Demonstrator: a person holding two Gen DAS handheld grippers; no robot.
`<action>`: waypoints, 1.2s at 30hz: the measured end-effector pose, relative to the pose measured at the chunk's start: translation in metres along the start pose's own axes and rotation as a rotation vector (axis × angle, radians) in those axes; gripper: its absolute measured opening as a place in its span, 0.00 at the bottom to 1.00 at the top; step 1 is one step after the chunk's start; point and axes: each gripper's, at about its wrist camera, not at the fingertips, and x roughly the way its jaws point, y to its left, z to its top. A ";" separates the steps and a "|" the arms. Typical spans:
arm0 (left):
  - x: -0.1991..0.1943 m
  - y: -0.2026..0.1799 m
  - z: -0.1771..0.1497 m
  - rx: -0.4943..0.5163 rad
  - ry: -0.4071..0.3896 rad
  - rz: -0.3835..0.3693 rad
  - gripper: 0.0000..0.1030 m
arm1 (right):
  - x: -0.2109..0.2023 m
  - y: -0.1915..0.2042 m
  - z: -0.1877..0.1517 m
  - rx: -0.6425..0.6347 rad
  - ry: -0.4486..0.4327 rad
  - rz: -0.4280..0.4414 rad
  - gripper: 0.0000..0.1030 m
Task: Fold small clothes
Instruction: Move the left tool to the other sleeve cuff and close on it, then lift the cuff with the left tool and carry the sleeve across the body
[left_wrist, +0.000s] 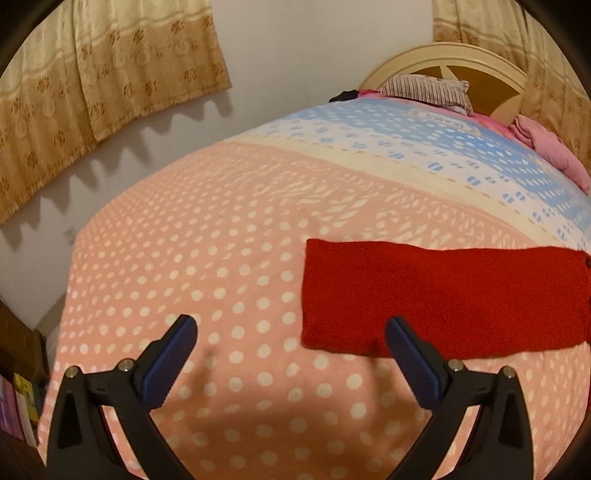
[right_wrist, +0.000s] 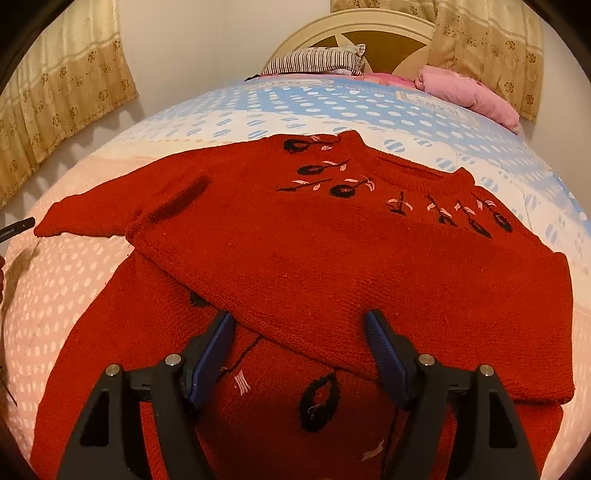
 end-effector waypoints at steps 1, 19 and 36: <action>0.001 0.001 -0.001 -0.005 0.006 -0.007 1.00 | 0.000 0.001 0.000 -0.005 -0.001 -0.006 0.72; 0.016 -0.014 0.008 -0.003 0.056 -0.174 0.18 | -0.001 0.002 -0.001 -0.009 -0.008 -0.015 0.73; -0.063 -0.045 0.042 -0.002 -0.011 -0.384 0.16 | -0.016 -0.012 0.004 0.062 -0.019 0.055 0.73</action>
